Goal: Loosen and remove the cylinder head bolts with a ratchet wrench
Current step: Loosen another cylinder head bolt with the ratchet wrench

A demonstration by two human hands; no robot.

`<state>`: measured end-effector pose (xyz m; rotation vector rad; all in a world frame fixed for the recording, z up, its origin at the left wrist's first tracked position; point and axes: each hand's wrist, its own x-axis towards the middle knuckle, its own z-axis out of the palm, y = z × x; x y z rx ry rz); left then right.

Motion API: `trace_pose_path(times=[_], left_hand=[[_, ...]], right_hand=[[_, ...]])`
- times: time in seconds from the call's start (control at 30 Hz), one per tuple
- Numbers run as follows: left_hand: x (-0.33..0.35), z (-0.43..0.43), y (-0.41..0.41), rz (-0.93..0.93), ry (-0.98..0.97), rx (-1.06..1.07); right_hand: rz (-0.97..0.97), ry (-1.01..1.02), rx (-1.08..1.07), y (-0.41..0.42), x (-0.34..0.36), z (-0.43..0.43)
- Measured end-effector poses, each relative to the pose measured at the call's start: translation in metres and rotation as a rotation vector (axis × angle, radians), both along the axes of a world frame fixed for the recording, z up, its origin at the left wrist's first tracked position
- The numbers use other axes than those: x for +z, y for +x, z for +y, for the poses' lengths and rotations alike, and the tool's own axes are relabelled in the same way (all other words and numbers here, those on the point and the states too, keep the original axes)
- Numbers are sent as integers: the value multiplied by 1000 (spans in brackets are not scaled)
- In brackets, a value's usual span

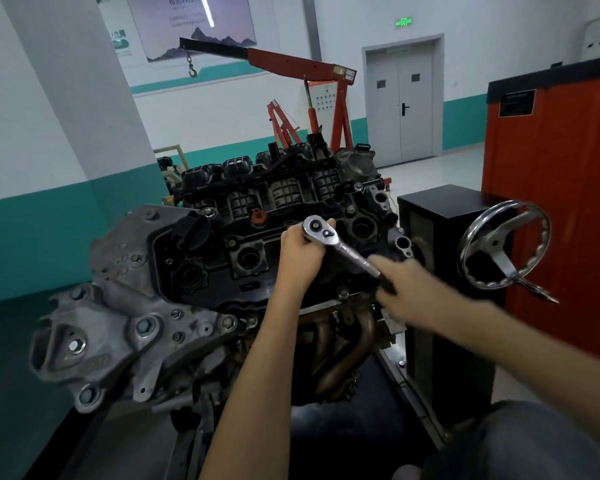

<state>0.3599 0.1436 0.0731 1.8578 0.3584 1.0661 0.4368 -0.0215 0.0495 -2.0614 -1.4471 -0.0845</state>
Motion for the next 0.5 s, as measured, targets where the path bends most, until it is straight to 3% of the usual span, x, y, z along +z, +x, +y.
trace_pose_path(times=[0.1,0.2,0.27,0.4,0.5], left_hand=[[2,3,-2,18,36,-2],[-3,4,-5,-70,-80,4],[-6,1,-4,-102,-103,-4],[-7,-11,3,-126,-61,45],[-5,-7,1,-94,-100,64]], right_hand=[[-526,-177,-69,42,52,0],[-651,-129,-108,38,60,9],[-498,-40,-155,20,31,5],[116,181,-124,-46,-31,16],[276,262,-58,-79,-47,42]])
